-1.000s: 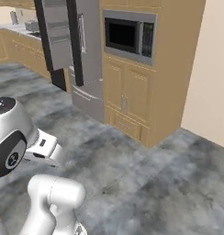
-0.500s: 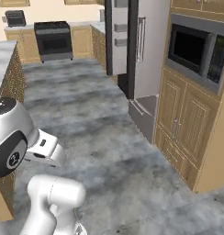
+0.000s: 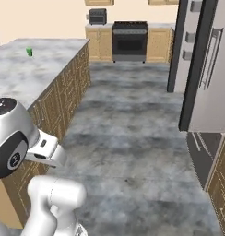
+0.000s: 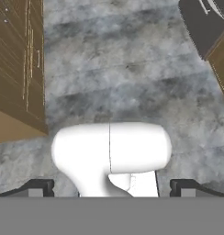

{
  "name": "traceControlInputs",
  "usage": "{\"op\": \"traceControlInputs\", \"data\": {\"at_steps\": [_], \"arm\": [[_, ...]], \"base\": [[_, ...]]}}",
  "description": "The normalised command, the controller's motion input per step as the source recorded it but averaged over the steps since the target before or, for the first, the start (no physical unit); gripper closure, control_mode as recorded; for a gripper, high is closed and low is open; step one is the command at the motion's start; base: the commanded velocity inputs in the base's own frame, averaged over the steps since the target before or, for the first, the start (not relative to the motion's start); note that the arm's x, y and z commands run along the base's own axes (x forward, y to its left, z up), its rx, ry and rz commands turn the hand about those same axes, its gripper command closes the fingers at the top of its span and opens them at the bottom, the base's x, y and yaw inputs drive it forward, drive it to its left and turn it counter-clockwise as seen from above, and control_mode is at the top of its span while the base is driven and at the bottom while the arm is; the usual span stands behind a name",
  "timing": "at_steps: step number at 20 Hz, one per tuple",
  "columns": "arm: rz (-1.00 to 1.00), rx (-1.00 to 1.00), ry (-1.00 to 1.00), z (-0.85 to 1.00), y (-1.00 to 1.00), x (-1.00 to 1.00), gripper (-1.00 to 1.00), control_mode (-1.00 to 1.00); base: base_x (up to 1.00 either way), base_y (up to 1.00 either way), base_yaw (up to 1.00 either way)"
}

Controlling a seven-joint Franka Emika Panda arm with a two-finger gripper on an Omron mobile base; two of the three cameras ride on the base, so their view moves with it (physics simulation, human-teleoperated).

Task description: Gather the mushroom and bell pepper from the fridge and place them on a tray on the dining counter. Then gather the fishs from the fridge and place them on the other tray.

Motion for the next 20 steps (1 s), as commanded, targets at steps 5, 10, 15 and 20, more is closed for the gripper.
{"op": "traceControlInputs", "data": {"at_steps": [5, 10, 15, 20], "arm": [[0.00, 0.00, 0.00, 0.00, 0.00, 0.00, -1.00, 1.00], [0.00, 0.00, 0.00, 0.00, 0.00, 0.00, -1.00, 1.00], [0.00, 0.00, 0.00, 0.00, 0.00, 0.00, -1.00, 1.00], [0.00, 0.00, 0.00, 0.00, 0.00, 0.00, -1.00, 1.00]], "base": [[1.00, -0.52, 0.27], [1.00, -0.38, 0.15], [1.00, -0.03, 0.13], [1.00, 0.00, 0.09]]}}
